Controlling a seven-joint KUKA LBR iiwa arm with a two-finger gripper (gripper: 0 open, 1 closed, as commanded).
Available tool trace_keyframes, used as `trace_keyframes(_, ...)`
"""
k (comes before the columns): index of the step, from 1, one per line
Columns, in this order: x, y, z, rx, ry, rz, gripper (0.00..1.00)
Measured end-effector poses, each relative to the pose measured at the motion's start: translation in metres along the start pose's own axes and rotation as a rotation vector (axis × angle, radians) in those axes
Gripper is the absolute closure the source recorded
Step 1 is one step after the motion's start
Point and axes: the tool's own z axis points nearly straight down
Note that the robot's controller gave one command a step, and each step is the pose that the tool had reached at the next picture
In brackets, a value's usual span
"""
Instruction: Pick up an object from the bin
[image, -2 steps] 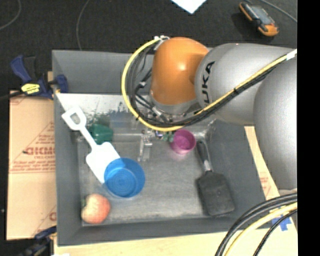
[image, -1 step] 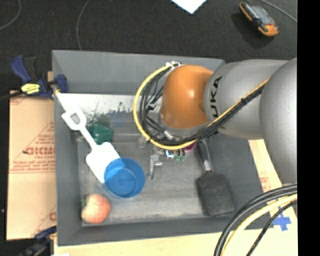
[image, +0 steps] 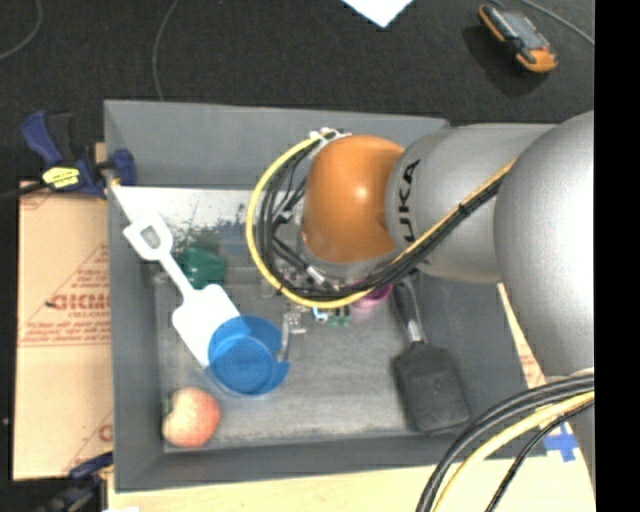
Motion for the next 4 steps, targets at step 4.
trace_keyframes(4, -0.027, 0.028, 0.065, -0.001, -0.009, 0.022, 0.0)
